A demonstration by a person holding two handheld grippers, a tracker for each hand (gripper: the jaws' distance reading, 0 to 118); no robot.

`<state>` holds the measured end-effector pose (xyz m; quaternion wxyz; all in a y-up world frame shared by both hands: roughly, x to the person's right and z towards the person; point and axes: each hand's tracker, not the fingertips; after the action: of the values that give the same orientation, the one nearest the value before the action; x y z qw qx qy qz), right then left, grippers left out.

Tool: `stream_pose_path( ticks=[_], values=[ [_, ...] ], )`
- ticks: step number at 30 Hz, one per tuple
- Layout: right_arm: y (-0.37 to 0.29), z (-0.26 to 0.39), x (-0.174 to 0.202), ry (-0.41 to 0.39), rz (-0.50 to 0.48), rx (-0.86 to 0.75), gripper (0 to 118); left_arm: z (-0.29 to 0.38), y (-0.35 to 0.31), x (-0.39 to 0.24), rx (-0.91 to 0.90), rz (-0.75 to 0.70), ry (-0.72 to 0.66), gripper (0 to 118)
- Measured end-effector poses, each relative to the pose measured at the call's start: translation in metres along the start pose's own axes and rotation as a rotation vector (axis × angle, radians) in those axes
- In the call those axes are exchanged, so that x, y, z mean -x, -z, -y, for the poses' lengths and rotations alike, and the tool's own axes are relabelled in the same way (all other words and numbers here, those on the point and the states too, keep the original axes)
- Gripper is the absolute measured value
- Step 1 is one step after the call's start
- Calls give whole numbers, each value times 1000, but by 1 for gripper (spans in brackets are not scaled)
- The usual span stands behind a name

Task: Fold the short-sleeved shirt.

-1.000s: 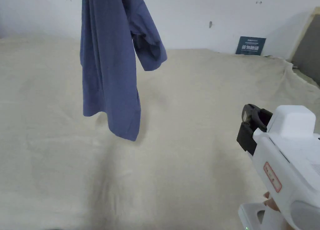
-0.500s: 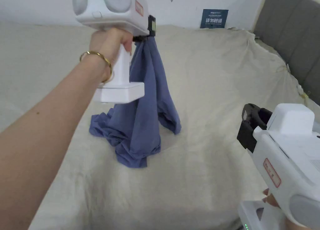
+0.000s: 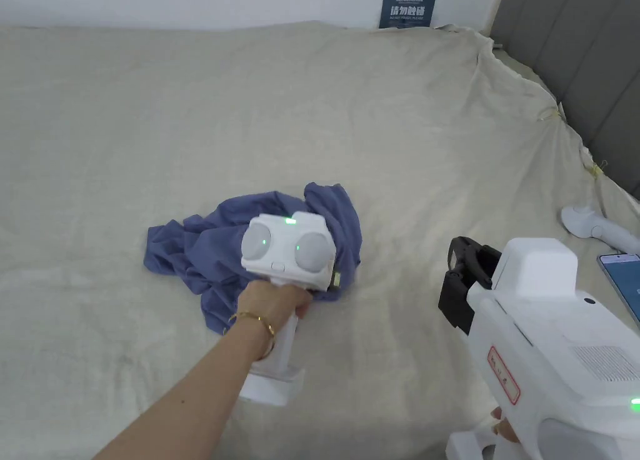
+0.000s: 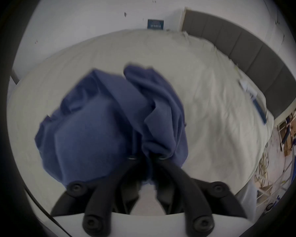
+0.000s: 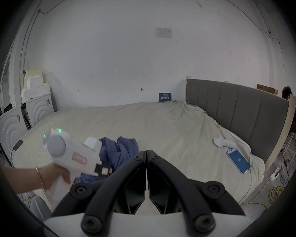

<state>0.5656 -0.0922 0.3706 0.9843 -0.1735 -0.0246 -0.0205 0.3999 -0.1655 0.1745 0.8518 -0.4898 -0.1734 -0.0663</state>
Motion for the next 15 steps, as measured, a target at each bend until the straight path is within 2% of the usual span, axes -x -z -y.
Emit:
stream_pose_path(
  ticks=[2, 3, 5, 8, 9, 10, 12, 15],
  values=[
    [2, 1, 0, -2, 0, 8, 0, -5, -14, 5, -22, 24, -13, 47],
    [2, 0, 0, -6, 2, 12, 0, 16, 18, -5, -57, 20, -39, 57],
    [4, -1, -1, -8, 5, 14, 0, 12, 12, -1, -81, 38, -89, 84],
    [5, -5, 1, -8, 7, 3, 0, -4, -17, 10, -242, 76, -159, 99],
    [6, -6, 1, -12, 8, -1, 0, -8, -31, 17, -305, 86, -178, 112],
    [6, -8, 2, -14, 8, -6, 0, -12, -46, 24, -362, 92, -202, 116],
    [8, -12, 2, -15, 5, -16, 0, -19, -70, 40, -445, 106, -217, 116],
    [9, -20, 6, -27, 1, -43, 0, -21, -110, 58, -588, 30, -202, 116]
  ],
)
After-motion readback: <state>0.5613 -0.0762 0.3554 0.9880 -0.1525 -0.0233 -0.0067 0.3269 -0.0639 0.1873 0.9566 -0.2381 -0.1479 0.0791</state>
